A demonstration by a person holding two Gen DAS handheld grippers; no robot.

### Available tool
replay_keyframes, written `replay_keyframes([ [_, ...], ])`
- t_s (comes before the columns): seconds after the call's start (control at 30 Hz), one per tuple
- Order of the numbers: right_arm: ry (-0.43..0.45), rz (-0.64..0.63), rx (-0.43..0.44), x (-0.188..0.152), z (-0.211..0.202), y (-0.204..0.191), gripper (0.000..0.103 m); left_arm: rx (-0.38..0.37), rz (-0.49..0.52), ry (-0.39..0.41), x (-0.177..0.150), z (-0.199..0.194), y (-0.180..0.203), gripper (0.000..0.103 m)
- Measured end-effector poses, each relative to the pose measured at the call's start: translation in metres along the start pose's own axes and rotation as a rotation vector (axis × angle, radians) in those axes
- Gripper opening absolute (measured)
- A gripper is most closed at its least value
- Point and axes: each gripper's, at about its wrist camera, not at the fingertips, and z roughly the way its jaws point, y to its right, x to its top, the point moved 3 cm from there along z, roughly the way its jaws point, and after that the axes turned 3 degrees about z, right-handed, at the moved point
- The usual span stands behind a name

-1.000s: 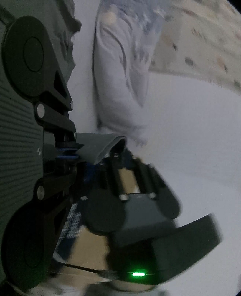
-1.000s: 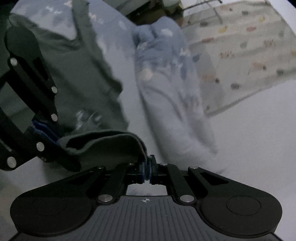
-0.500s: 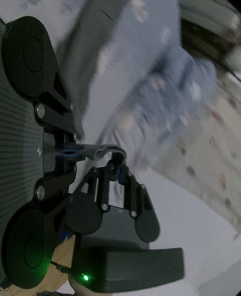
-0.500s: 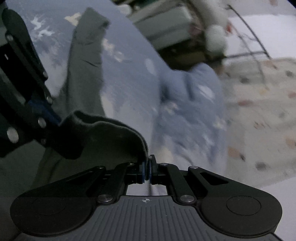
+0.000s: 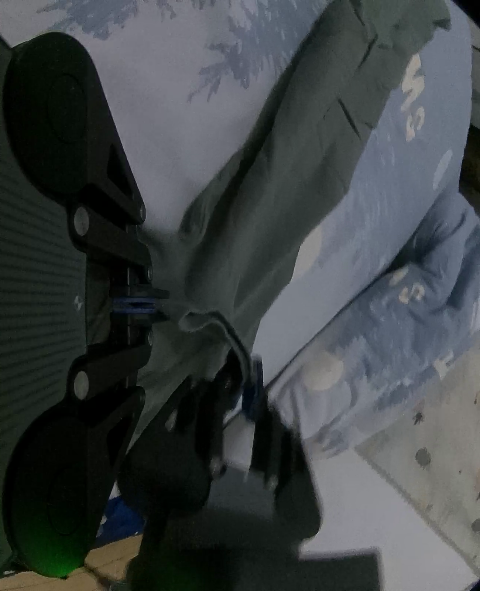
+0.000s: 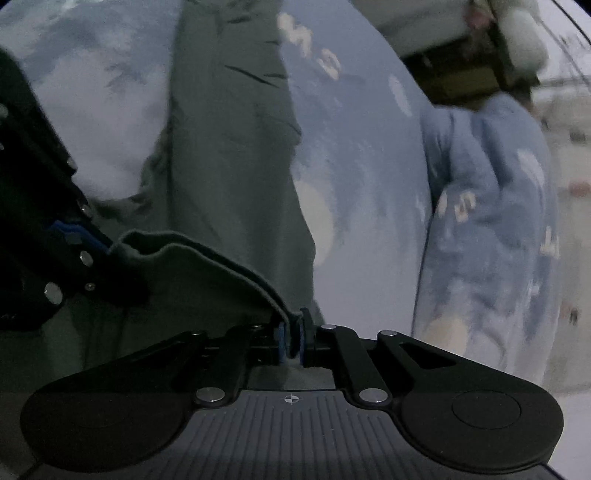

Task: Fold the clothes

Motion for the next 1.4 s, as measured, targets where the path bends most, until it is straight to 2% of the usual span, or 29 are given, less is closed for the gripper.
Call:
replay_keyframes([
  [0.03,0.000,0.037,-0.007,-0.001,-0.003,0.002,0.023,0.009,-0.005,-0.002,0.001,0.002,-0.005,0.006],
  [0.1,-0.001,0.181,-0.023,-0.040,-0.030,0.001,0.060,0.023,-0.003,0.001,0.000,0.004,-0.009,0.006],
  [0.13,-0.001,0.253,-0.031,-0.059,-0.043,0.000,0.065,0.024,0.001,0.002,-0.001,0.005,-0.011,0.006],
  [0.3,-0.004,0.615,-0.069,-0.158,-0.111,-0.004,0.082,0.029,-0.001,-0.002,0.000,0.009,-0.016,0.006],
  [0.37,-0.005,0.760,-0.085,-0.198,-0.138,-0.005,0.083,0.032,0.012,-0.004,0.001,0.009,-0.015,0.006],
  [0.4,-0.005,0.833,-0.093,-0.218,-0.152,-0.006,0.083,0.036,0.025,-0.005,0.002,0.009,-0.014,0.016],
  [0.5,-0.007,1.050,-0.116,-0.277,-0.192,-0.009,0.084,0.061,0.087,0.004,0.007,-0.002,-0.004,0.029],
  [0.53,-0.001,1.103,-0.097,-0.287,-0.191,-0.019,0.084,0.072,0.108,0.010,0.008,-0.007,-0.001,0.033],
  [0.6,0.009,1.208,-0.055,-0.305,-0.186,-0.042,0.083,0.093,0.159,0.026,0.011,-0.017,0.011,0.035],
  [0.73,0.032,1.415,0.031,-0.342,-0.178,-0.086,0.079,0.124,0.338,0.069,0.009,-0.039,0.056,0.046],
  [0.8,0.044,1.518,0.075,-0.360,-0.173,-0.108,0.072,0.091,0.423,0.075,0.003,-0.043,0.090,0.050],
  [0.87,0.055,1.620,0.121,-0.378,-0.169,-0.129,0.070,0.013,0.483,0.052,-0.008,-0.040,0.127,0.052],
  [0.97,0.106,1.610,0.167,-0.377,-0.157,-0.133,0.062,-0.040,0.591,0.003,-0.030,-0.020,0.183,0.052],
  [1.03,0.133,1.576,0.158,-0.373,-0.147,-0.132,0.053,-0.076,0.663,-0.030,-0.045,-0.007,0.220,0.052],
  [1.07,0.146,1.577,0.156,-0.375,-0.150,-0.133,0.040,-0.094,0.698,-0.046,-0.053,-0.001,0.238,0.052],
  [1.1,0.164,1.577,0.176,-0.377,-0.154,-0.132,0.009,-0.112,0.734,-0.063,-0.060,0.006,0.256,0.052],
  [1.13,0.183,1.577,0.198,-0.378,-0.158,-0.132,0.003,-0.130,0.769,-0.080,-0.068,0.012,0.275,0.052],
  [1.2,0.205,1.566,0.180,-0.383,-0.173,-0.133,0.002,-0.141,0.826,-0.100,-0.078,0.027,0.304,0.052],
  [1.3,0.269,1.648,0.191,-0.398,-0.202,-0.140,0.002,-0.143,0.896,-0.154,-0.095,0.056,0.343,0.052],
  [1.4,0.320,1.745,0.204,-0.413,-0.217,-0.154,0.002,-0.106,1.020,-0.266,-0.128,0.089,0.367,0.052],
])
